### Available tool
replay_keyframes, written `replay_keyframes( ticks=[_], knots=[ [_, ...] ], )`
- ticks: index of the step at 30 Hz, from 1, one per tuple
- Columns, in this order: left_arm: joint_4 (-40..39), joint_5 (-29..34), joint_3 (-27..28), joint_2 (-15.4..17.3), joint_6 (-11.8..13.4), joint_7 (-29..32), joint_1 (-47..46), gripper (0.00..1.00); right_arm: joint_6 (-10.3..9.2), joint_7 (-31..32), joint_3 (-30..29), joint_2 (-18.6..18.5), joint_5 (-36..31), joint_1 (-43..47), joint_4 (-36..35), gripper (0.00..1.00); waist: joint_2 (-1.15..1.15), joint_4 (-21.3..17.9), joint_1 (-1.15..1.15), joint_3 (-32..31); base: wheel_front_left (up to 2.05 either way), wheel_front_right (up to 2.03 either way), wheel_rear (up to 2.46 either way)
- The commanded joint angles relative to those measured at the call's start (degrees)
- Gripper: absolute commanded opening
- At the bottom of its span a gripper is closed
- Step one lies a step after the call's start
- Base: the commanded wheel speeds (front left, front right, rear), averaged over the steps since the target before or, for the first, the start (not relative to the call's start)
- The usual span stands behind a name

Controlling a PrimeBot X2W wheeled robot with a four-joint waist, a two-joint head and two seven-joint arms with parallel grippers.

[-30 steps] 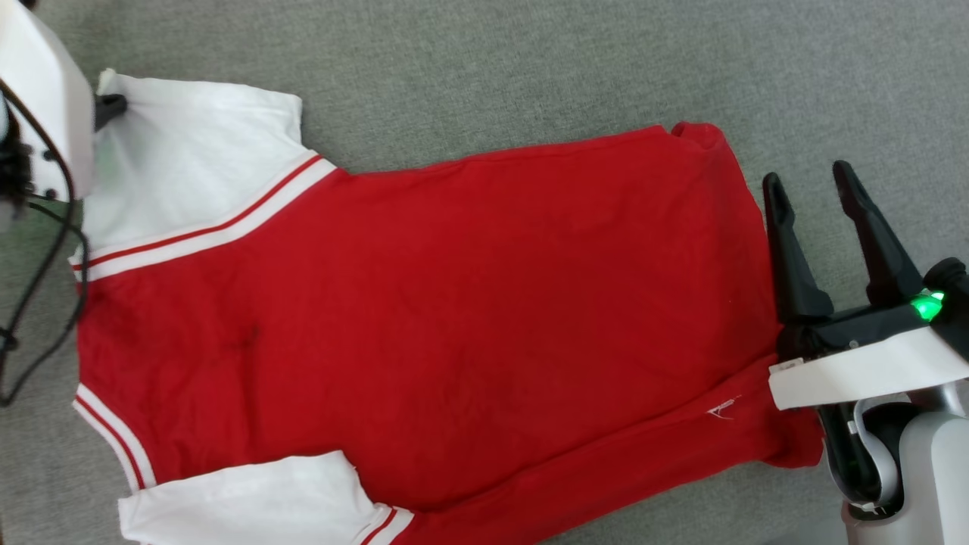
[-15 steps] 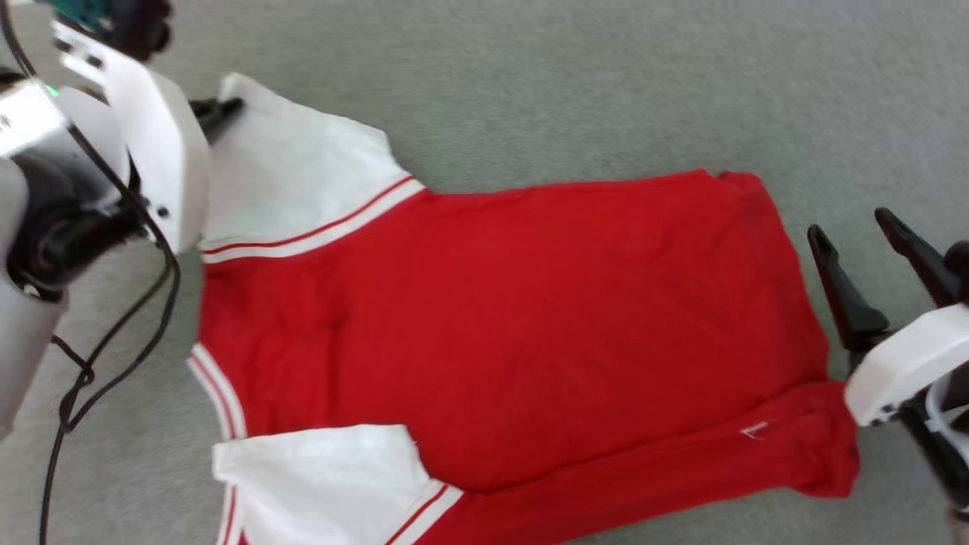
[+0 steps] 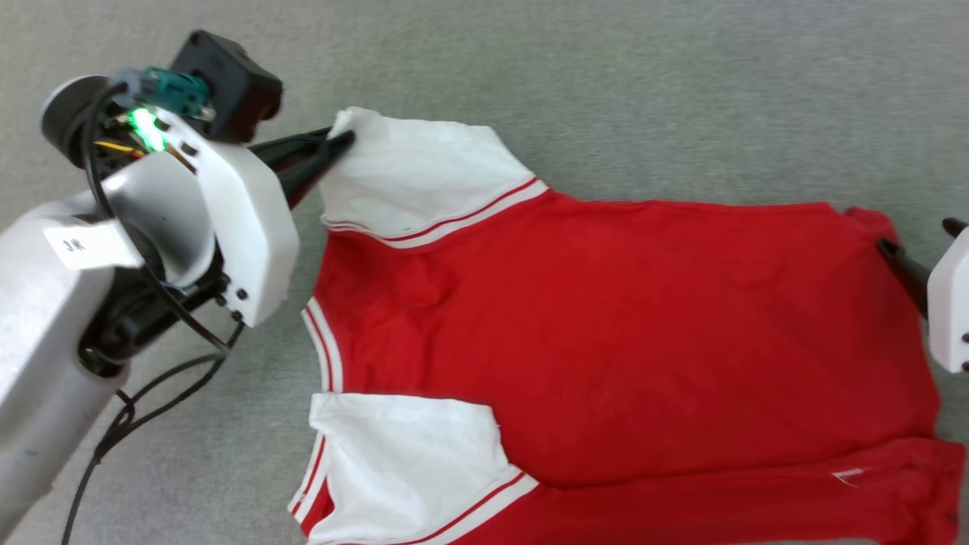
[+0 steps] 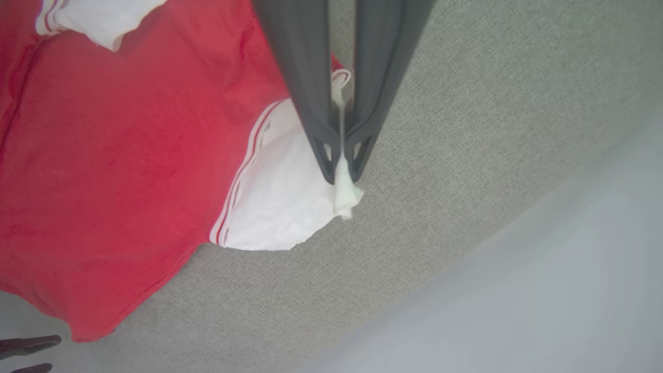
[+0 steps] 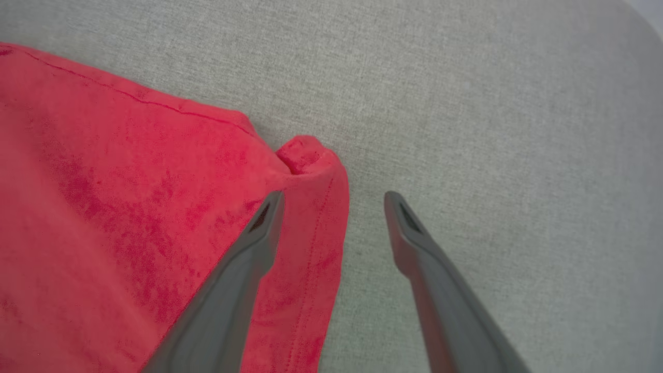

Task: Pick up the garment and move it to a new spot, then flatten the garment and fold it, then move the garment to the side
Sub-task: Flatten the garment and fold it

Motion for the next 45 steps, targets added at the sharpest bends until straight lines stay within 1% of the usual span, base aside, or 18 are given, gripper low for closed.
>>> replay_keyframes(
  ticks=[1, 6, 11, 17, 20, 21, 22, 27, 28, 29, 30, 32, 33, 34, 35, 39, 45],
  knots=[
    [-1.1, 0.8, -0.4, -0.5, 0.0, -0.8, 0.9, 0.00, -0.02, 1.9, 0.2, -0.7, -0.3, -1.8, 1.3, 1.00, 0.00, 2.0, 0.00, 1.4, 0.00, 0.00, 0.00],
    [-4.3, 2.4, -1.3, -1.3, 0.1, -2.4, 1.1, 0.00, -0.02, 5.8, 2.2, -3.1, -1.4, -4.6, 4.6, 1.00, 0.00, 4.4, 0.00, 3.0, 0.00, 0.00, 0.00],
    [-6.8, 3.4, -2.0, -1.8, 0.3, -3.8, 1.8, 0.00, -0.02, 8.3, 5.5, -4.8, -1.1, -5.8, 7.8, 1.00, 0.00, 6.2, 0.00, 4.0, 0.00, 0.00, 0.00],
    [-8.4, 4.1, -2.5, -2.0, 0.6, -4.8, 2.5, 0.00, 0.06, 11.1, 10.9, -6.2, 0.1, -3.6, 12.5, 1.00, 0.00, 7.5, 0.00, 5.0, 0.00, 0.00, 0.00],
    [-8.3, 4.0, -2.7, -2.2, 0.6, -5.1, 2.9, 0.00, 0.07, 11.1, 12.1, -6.2, 1.1, -2.7, 14.2, 1.00, 0.00, 7.8, 0.00, 5.0, 0.00, 0.00, 0.00],
    [-8.2, 4.0, -2.8, -2.4, 0.7, -5.2, 3.0, 0.00, 0.08, 11.0, 12.5, -6.2, 1.5, -2.4, 15.0, 0.92, 0.00, 7.9, 0.00, 5.0, 0.00, 0.00, 0.00],
    [-7.9, 4.2, -3.0, -2.6, 0.7, -5.5, 3.1, 0.00, 0.07, 10.6, 13.0, -6.4, 2.1, -1.9, 16.4, 0.00, 0.00, 8.0, 0.00, 4.7, 0.00, 0.00, 0.00],
    [-6.6, 4.0, -2.9, -2.9, 1.6, -6.7, 4.5, 0.00, -0.02, 6.4, 10.3, -5.6, 3.7, -2.8, 17.2, 0.00, 0.00, 7.4, 0.00, 2.8, 0.00, 0.00, 0.00],
    [-6.6, 4.0, -2.9, -2.9, 1.6, -6.7, 4.5, 0.00, -0.02, 6.4, 10.3, -5.6, 3.7, -2.8, 17.2, 0.00, 0.00, 7.4, 0.00, 2.8, 0.00, 0.00, 0.00],
    [-6.1, 3.9, -2.6, -2.6, 1.9, -7.4, 5.2, 0.00, -0.02, 4.3, 8.9, -5.0, 4.1, -3.3, 16.9, 0.00, 0.00, 7.0, 0.00, 1.7, 0.00, 0.00, 0.00],
    [-6.1, 3.9, -2.6, -2.6, 1.9, -7.4, 5.2, 0.00, -0.02, 4.3, 8.9, -5.0, 4.1, -3.3, 16.9, 0.00, 0.00, 7.0, 0.00, 1.7, 0.00, 0.00, 0.00],
    [-5.6, 3.7, -2.5, -2.3, 2.4, -8.0, 6.2, 0.00, -0.02, 2.3, 7.2, -4.2, 4.9, -3.7, 16.5, 0.00, 0.00, 6.6, 0.00, 0.3, 0.00, 0.00, 0.00],
    [-5.4, 3.4, -2.3, -1.9, 2.9, -8.6, 7.2, 0.00, -0.02, 0.3, 5.8, -3.7, 5.1, -3.4, 15.7, 0.00, 0.00, 6.2, 0.00, -1.1, 0.00, 0.00, 0.00],
    [-5.4, 3.4, -2.3, -1.9, 2.9, -8.6, 7.2, 0.00, -0.02, 0.3, 5.8, -3.7, 5.1, -3.4, 15.7, 0.00, 0.00, 6.2, 0.00, -1.1, 0.00, 0.00, 0.00],
    [-5.5, 3.3, -2.3, -1.6, 3.6, -9.0, 8.7, 0.00, -0.02, -1.2, 4.6, -3.2, 5.8, -2.6, 14.7, 0.00, 0.00, 5.9, 0.00, -2.7, 0.00, 0.00, 0.00],
    [-6.3, 2.6, -2.3, -0.9, 4.5, -9.3, 11.2, 0.00, -0.02, -3.0, 2.3, -1.9, 7.1, -0.8, 12.8, 0.00, 0.00, 5.4, 0.00, -5.1, 0.00, 0.00, 0.00],
    [-8.0, 1.4, -2.7, 1.0, 6.6, -10.1, 17.1, 0.00, -0.02, -5.7, -1.8, 0.1, 7.1, 6.1, 8.9, 0.00, 0.00, 5.1, 0.00, -10.1, 0.00, 0.00, 0.00]
  ],
)
